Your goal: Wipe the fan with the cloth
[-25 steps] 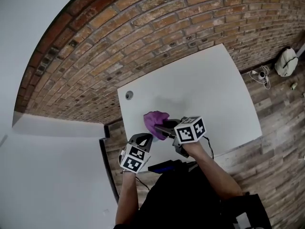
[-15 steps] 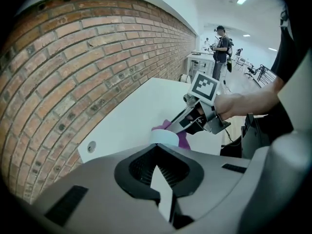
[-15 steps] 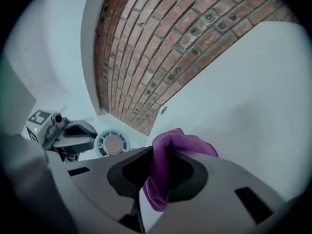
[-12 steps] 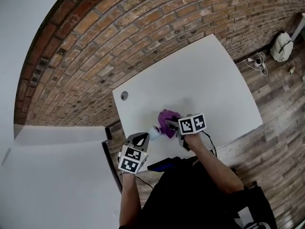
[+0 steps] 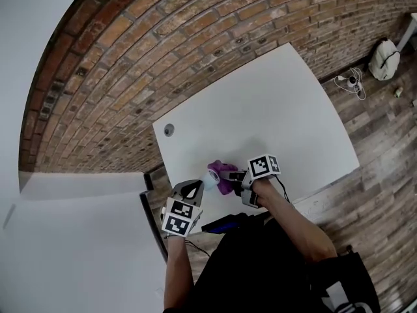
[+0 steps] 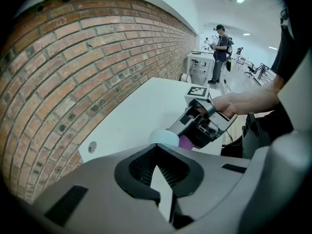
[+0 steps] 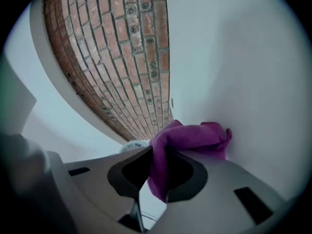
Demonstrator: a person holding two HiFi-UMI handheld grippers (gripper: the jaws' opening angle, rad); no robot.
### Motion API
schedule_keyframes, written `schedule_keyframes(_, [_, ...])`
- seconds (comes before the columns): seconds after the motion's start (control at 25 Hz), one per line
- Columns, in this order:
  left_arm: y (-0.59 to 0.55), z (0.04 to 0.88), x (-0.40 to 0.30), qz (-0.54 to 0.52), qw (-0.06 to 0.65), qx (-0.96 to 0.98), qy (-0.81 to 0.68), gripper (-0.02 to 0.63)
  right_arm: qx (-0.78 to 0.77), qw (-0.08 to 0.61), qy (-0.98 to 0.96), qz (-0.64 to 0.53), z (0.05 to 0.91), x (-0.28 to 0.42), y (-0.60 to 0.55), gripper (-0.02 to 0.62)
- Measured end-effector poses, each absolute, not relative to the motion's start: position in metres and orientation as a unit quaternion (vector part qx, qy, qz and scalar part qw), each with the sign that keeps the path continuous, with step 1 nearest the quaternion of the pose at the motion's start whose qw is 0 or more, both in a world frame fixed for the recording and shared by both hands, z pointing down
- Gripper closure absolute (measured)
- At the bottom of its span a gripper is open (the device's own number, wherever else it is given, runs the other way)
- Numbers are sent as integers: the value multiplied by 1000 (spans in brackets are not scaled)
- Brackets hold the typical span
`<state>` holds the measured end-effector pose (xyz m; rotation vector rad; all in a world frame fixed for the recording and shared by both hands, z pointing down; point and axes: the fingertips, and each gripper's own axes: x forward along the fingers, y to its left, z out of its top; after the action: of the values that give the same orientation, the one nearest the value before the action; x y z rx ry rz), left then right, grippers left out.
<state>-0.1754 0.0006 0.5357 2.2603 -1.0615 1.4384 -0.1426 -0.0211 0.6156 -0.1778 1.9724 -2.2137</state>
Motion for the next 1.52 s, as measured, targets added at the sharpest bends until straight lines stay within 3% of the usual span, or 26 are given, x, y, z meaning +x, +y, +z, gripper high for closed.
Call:
schedule_keyframes(0.12, [1, 536, -174, 494, 129, 779, -365, 604, -8, 26, 685, -728, 613, -140, 13, 532])
schedule_keyframes(0.24, [1, 536, -174, 491, 130, 780, -367, 604, -80, -24, 745, -662, 618, -117, 1, 532])
schedule_keyframes(0.4, [0, 535, -176, 487, 131, 779, -371, 604, -177, 33, 776, -604, 597, -100, -62, 532])
schedule_keyframes(0.52, [1, 536, -176, 487, 132, 779, -372, 604, -139, 9, 778, -612, 601, -130, -58, 532])
schedule_keyframes(0.72, [1, 537, -175, 486, 132, 779, -373, 604, -143, -84, 775, -610, 648, -154, -31, 532])
schedule_keyframes(0.84, [1, 536, -175, 488, 130, 778, -373, 604, -145, -222, 810, -524, 674, -145, -17, 532])
schedule_keyframes(0.92, [2, 536, -175, 487, 131, 779, -374, 604, -157, -272, 826, -468, 677, -136, -19, 532])
schedule_keyframes(1.04, [1, 536, -175, 484, 130, 779, -376, 604, -204, -220, 837, -457, 653, -127, -54, 532])
schedule_keyframes(1.2, [1, 536, -175, 482, 131, 780, -378, 604, -187, -127, 810, -540, 640, -144, -72, 532])
schedule_keyframes(1.36, [2, 537, -173, 480, 130, 780, -380, 604, -169, -165, 789, -567, 671, -155, -39, 532])
schedule_keyframes(1.52, [1, 537, -175, 481, 129, 780, -379, 604, -135, -247, 799, -531, 681, -138, 3, 532])
